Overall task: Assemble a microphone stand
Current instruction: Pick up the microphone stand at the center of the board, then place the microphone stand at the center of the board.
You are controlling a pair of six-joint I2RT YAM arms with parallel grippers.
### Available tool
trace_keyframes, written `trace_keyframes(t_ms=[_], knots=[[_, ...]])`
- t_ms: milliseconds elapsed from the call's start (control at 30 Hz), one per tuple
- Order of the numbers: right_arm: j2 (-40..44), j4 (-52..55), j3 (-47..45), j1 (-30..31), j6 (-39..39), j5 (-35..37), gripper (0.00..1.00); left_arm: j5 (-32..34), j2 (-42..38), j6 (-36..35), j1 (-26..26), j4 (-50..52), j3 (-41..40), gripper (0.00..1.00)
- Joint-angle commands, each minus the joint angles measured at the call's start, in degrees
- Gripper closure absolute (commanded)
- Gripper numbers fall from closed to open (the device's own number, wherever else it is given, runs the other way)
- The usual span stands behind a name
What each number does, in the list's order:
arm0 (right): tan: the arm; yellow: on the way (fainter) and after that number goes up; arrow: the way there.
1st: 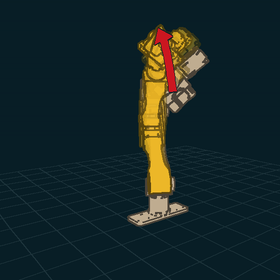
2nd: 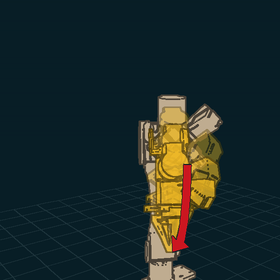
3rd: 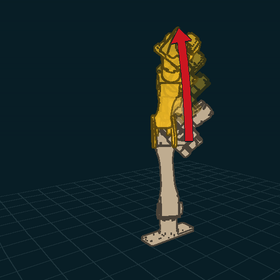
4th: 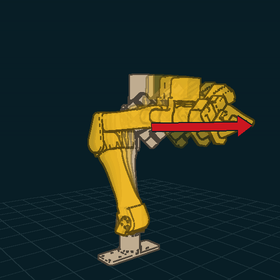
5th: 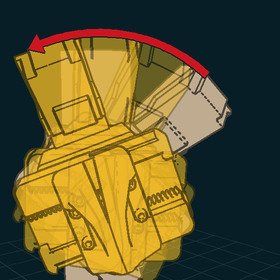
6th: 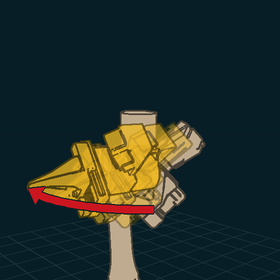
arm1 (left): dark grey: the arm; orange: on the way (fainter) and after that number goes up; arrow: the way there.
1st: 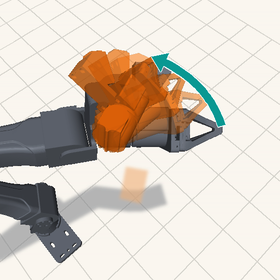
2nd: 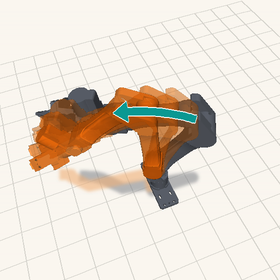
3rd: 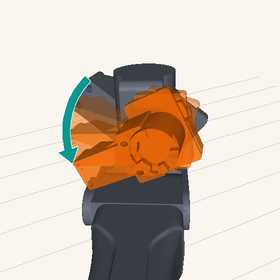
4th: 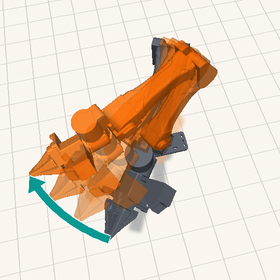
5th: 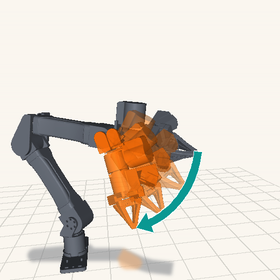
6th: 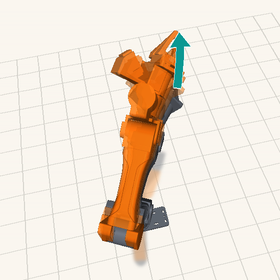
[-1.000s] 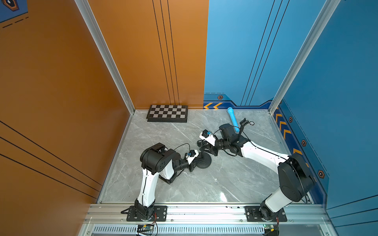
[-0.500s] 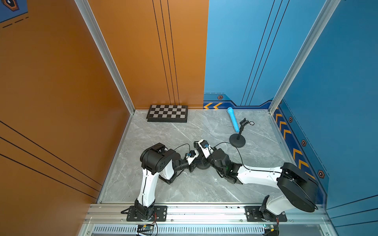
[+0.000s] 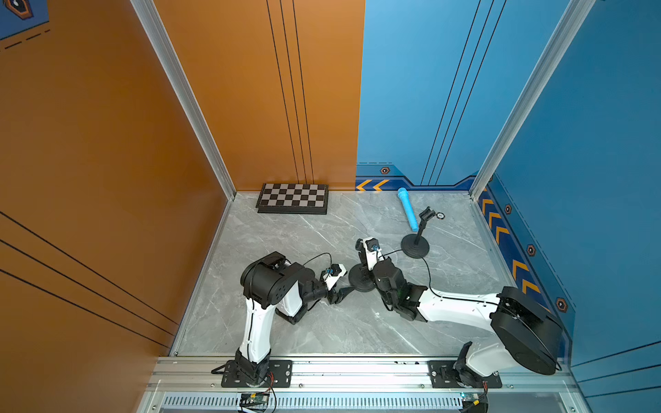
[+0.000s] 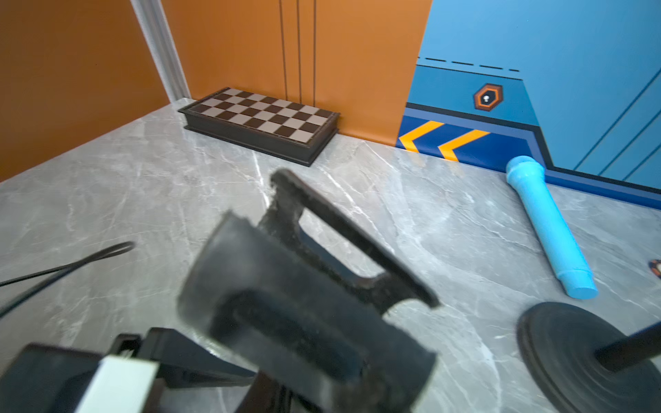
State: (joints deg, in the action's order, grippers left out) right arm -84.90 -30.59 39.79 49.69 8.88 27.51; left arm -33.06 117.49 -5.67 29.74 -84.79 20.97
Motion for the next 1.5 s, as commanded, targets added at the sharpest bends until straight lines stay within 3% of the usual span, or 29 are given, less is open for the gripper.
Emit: trace_keyframes(t_ms=[0, 100, 267, 500, 567, 700, 800, 833, 867, 967, 1067, 1100, 1167, 1233, 1300, 1333, 1400, 1467], knots=[[2.56, 0.59, 5.28, -5.76, -0.01, -3.66, 1.0, 2.62, -3.92, 0.9, 0.72, 3.98, -2.92, 0.02], [0.78, -0.13, 7.33, -11.62, -0.22, -6.95, 1.0, 4.34, -6.59, 0.57, 1.09, 4.02, -4.41, 0.02], [-5.36, -2.02, 10.75, -16.33, 0.48, -9.86, 1.0, 5.75, -7.01, 2.45, 1.76, 4.02, -5.14, 0.02], [-9.75, -3.95, 11.0, -17.27, 1.69, -10.38, 1.0, 10.23, -10.56, 0.43, 3.57, 3.96, -7.11, 0.02], [-9.65, -4.21, 10.07, -17.23, 2.44, -10.54, 0.94, 12.1, -12.82, 1.12, 3.57, 3.97, -7.56, 0.02], [-6.39, -2.24, 8.37, -17.17, 2.9, -9.69, 0.64, 16.93, -18.2, 4.31, 3.56, 3.96, -8.76, 0.02], [-0.92, 6.21, 8.75, -17.01, 2.21, -11.34, 0.41, 22.54, -24.5, 7.01, 3.12, 4.62, -10.6, 0.02], [2.06, 9.24, 8.27, -16.89, 1.5, -12.44, 0.11, 25.06, -27.44, 7.92, 2.77, 5.72, -11.24, 0.02], [5.33, 12.17, 7.23, -16.9, 1.05, -13.38, 0.0, 27.05, -30.93, 8.39, 2.16, 8.09, -11.78, 0.02], [16.3, 19.38, 1.91, -17.17, -0.13, -16.48, 0.0, 30.81, -43.56, 7.82, -0.22, 22.82, -11.48, 0.02], [29.93, 26.47, -5.61, -17.6, -3.81, -14.61, 0.0, 41.32, -55.31, 4.42, -1.06, 31.2, -13.78, 0.02], [33.76, 27.76, -7.96, -18.08, -4.82, -12.44, 0.0, 45.36, -58.41, 6.37, -1.69, 33.12, -14.54, 0.02], [42.91, 29.61, -13.48, -21.07, -7.21, -8.88, 0.0, 46.45, -63.71, 10.18, -5.03, 35.06, -15.96, 0.02], [48.77, 27.98, -18.9, -26.75, -10.1, -13.56, 0.0, 47.44, -65.96, 9.61, -6.38, 35.93, -15.58, 0.02], [51.41, 24.08, -23.69, -34.18, -8.18, -18.12, 0.0, 50.14, -69.99, 4.53, -5.62, 40.94, -14.35, 0.02], [51.62, 21.95, -25.78, -37.93, -8.26, -22.11, 0.0, 54.91, -72.82, 3.49, -5.24, 48.18, -12.45, 0.02], [49.46, 17.75, -28.28, -42.23, -8.64, -24.62, 0.0, 61.09, -76.47, 4.8, -6.35, 56.31, -11.01, 0.02], [44.71, 13.75, -29.16, -44.99, -9.65, -25.93, 0.0, 58.82, -77.57, 2.02, -8.02, 56.14, -12.16, 0.02]])
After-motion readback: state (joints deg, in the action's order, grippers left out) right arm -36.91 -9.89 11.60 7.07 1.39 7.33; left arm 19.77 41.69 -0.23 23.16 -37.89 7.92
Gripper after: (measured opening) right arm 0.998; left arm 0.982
